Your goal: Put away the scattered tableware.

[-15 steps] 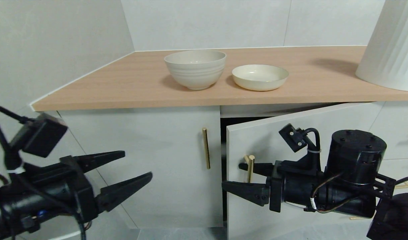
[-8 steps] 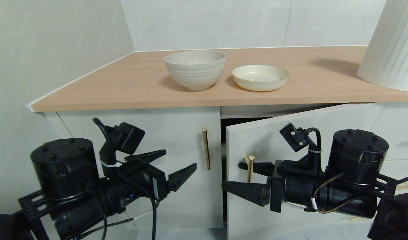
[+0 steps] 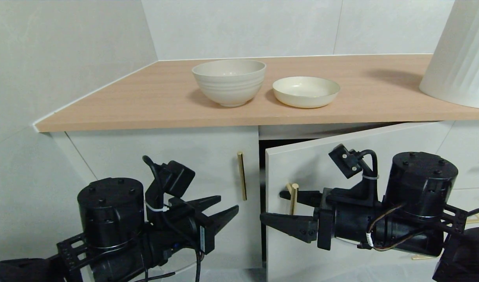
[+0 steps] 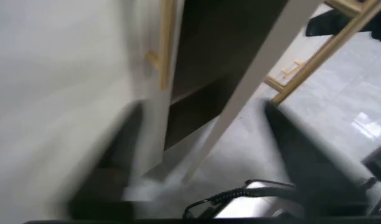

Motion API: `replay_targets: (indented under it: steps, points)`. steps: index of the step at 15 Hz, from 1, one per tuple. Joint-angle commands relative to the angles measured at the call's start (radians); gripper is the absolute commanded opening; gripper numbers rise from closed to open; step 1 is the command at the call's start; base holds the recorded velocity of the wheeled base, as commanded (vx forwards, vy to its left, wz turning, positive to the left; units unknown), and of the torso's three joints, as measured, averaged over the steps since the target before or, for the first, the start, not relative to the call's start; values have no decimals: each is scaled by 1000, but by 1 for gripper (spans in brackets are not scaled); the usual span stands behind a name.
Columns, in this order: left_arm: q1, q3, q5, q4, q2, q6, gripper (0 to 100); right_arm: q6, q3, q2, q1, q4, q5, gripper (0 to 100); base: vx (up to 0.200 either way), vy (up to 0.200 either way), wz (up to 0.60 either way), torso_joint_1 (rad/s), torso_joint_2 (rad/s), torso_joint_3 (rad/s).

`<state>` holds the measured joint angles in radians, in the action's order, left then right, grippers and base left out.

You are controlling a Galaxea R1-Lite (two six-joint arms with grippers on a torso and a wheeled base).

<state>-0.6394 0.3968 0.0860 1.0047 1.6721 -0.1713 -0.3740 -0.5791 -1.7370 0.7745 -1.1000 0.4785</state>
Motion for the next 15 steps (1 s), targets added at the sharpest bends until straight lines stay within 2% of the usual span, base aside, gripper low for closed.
replay_targets:
  steps: [1,3,4,6,8,11,13,15]
  points:
    - [-19,14,1,11,8,-16,0,0,1,4,0,2,-3,100,0,0,0,0,0,0]
    - [-22,47,5,52,54,-43,0,0,2,7,0,2,-3,100,0,0,0,0,0,0]
    - [-22,53,6,58,63,-45,0,0,2,7,0,2,-1,100,0,0,0,0,0,0]
    - [-31,91,12,123,152,-45,0,0,4,14,0,2,-1,100,0,0,0,0,0,0]
    - [-52,122,17,129,181,-45,0,0,5,14,2,2,-1,100,0,0,0,0,0,0]
    - [-56,172,74,132,225,-31,0,0,10,27,2,3,0,100,0,0,0,0,0,0]
    - [-56,174,71,137,251,-30,0,0,18,36,11,3,0,100,0,0,0,0,0,0]
    - [-56,174,66,186,287,-25,0,0,21,39,14,3,0,100,0,0,0,0,0,0]
